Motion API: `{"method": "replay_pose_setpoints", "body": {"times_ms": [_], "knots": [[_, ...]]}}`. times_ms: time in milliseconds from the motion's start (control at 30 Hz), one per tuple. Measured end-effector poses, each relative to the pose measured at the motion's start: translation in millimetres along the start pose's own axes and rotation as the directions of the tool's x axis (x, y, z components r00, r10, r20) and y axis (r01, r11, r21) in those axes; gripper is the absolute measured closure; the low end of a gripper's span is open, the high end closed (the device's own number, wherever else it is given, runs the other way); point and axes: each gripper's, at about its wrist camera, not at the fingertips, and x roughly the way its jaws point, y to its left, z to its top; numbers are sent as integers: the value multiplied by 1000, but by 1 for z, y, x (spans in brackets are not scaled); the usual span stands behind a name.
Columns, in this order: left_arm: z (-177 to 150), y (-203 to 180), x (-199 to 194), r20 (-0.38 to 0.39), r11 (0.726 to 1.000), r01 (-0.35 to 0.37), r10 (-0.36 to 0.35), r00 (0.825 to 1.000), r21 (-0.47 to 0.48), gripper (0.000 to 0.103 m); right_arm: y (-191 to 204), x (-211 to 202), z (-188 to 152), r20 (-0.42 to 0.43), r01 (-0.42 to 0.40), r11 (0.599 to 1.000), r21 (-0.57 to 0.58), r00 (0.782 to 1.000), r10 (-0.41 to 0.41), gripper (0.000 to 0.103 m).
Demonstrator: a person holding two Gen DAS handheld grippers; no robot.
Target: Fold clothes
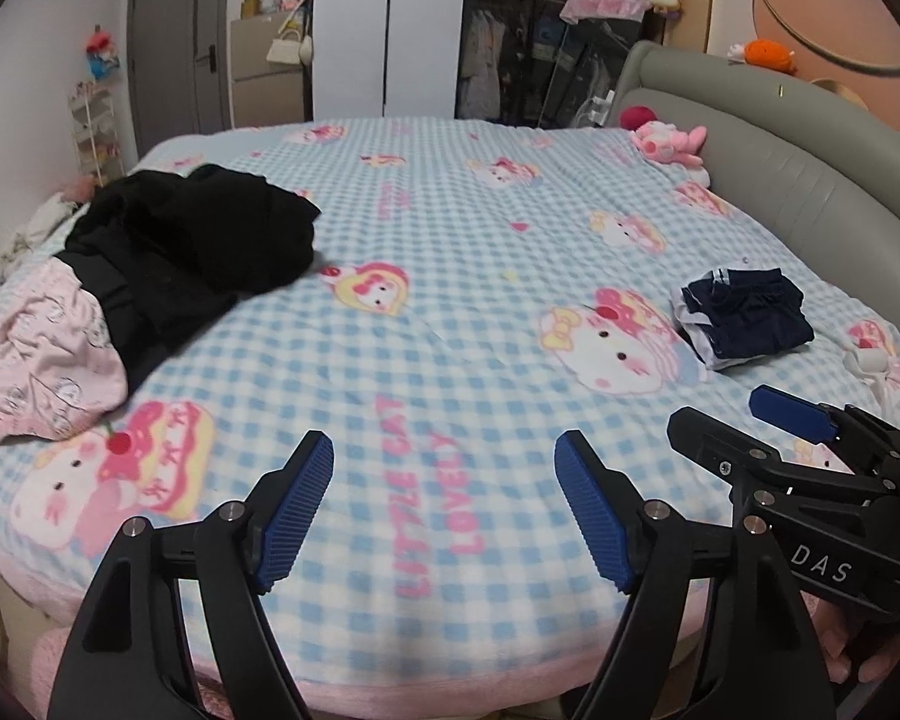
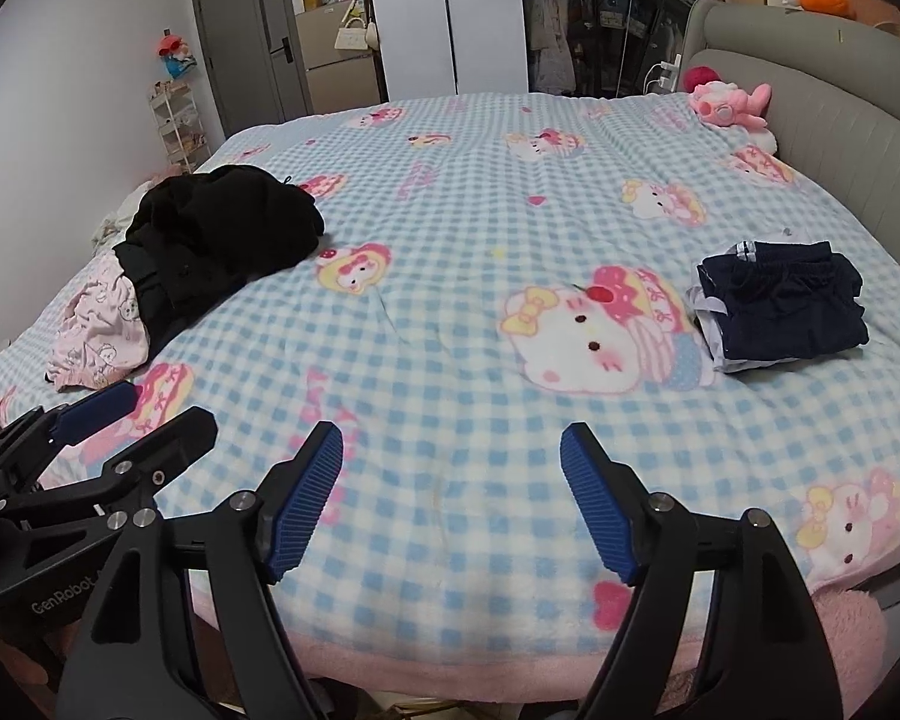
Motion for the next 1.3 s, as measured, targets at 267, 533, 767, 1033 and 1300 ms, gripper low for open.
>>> {"method": "replay_pose_setpoints", "body": {"times_ms": [267,533,767,1033,1300], "knots": [[0,5,-11,10,1000,-14,14,1000,-14,22,9,-8,3,4,26,1000,-15,1000,-26,21],[-1,3,-11,8,1000,-10,10,1000,-14,21,8,-8,2,-6,31,999,-15,999,-31,21],[-5,5,-22,6,999,-35,36,999,-32,15,8,-13,0,-17,58,998,-8,998,-58,15],[-27,14,-42,-19,994,-57,55,998,-94,13,10,-38,-16,-25,89,996,9,996,-89,2],[-52,12,-40,-66,995,-69,64,996,-77,12,12,-47,-41,-45,101,995,3,994,-100,1]]}}
